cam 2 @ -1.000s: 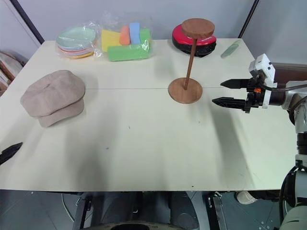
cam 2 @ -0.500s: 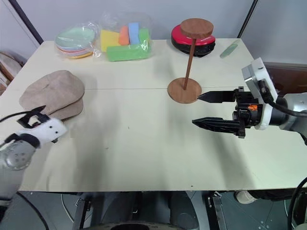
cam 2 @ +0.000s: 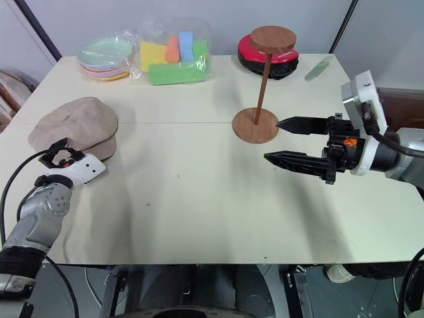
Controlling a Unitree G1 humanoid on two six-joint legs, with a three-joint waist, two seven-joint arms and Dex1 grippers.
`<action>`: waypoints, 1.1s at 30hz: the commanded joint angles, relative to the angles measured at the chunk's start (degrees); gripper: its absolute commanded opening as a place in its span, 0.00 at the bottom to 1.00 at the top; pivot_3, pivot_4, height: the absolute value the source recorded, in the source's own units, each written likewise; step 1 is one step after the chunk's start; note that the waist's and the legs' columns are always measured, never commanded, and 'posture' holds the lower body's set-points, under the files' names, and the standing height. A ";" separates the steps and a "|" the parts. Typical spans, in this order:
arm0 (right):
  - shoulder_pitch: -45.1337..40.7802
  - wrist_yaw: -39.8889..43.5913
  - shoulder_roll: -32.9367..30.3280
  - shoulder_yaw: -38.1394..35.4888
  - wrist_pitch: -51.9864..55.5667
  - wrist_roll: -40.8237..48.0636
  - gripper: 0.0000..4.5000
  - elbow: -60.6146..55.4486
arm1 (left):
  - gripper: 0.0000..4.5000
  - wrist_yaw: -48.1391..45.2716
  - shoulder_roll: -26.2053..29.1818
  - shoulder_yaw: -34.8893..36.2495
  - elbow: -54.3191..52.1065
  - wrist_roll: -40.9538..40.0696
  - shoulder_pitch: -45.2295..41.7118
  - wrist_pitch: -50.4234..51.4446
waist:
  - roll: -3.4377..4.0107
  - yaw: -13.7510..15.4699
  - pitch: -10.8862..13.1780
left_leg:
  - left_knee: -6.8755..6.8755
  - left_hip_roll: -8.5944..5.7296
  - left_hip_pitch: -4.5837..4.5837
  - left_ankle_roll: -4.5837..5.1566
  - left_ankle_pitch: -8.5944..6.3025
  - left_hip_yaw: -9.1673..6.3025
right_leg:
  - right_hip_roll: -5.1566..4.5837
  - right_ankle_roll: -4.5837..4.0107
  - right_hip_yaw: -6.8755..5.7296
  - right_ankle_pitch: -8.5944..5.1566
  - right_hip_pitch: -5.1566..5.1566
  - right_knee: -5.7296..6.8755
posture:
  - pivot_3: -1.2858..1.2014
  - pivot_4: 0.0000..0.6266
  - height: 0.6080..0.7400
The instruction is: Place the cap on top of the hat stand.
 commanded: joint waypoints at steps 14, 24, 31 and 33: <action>1.49 -6.09 -3.32 -6.97 -2.97 -2.13 1.00 2.04 | 0.01 -0.76 1.92 2.14 -9.04 -4.15 -13.20 -7.35 | -0.10 1.45 0.02 | 0.21 -0.04 -0.20 -0.01 0.00 -0.11 | -0.05 0.00 -0.17 0.01 -0.02 0.00 | 0.52 0.24 1.00; 13.60 -9.46 -3.85 -27.99 2.11 0.11 1.00 -3.86 | 0.01 -2.15 -16.99 -10.46 13.37 -6.20 -55.91 -24.19 | -0.15 2.86 0.03 | 0.87 -0.33 -0.59 0.22 -0.12 -0.02 | -0.01 0.31 -0.20 0.17 0.05 -0.10 | 0.52 0.24 1.00; 21.40 -14.54 -0.61 -38.97 5.35 4.69 1.00 -10.14 | 0.01 0.36 -28.03 -18.21 30.96 -3.52 -66.69 -39.91 | -0.17 1.17 0.04 | 0.83 -0.33 -0.64 0.36 -0.20 0.11 | 0.06 0.44 -0.02 0.21 -0.03 -0.24 | 0.52 0.24 1.00; 23.37 -15.92 0.22 -41.06 5.56 6.11 1.00 -11.23 | 0.01 1.06 -28.60 -20.44 33.13 -1.49 -66.54 -42.12 | -0.16 0.75 0.05 | 0.78 -0.31 -0.56 0.37 -0.21 0.18 | 0.07 0.45 0.05 0.21 -0.03 -0.20 | 0.52 0.24 1.00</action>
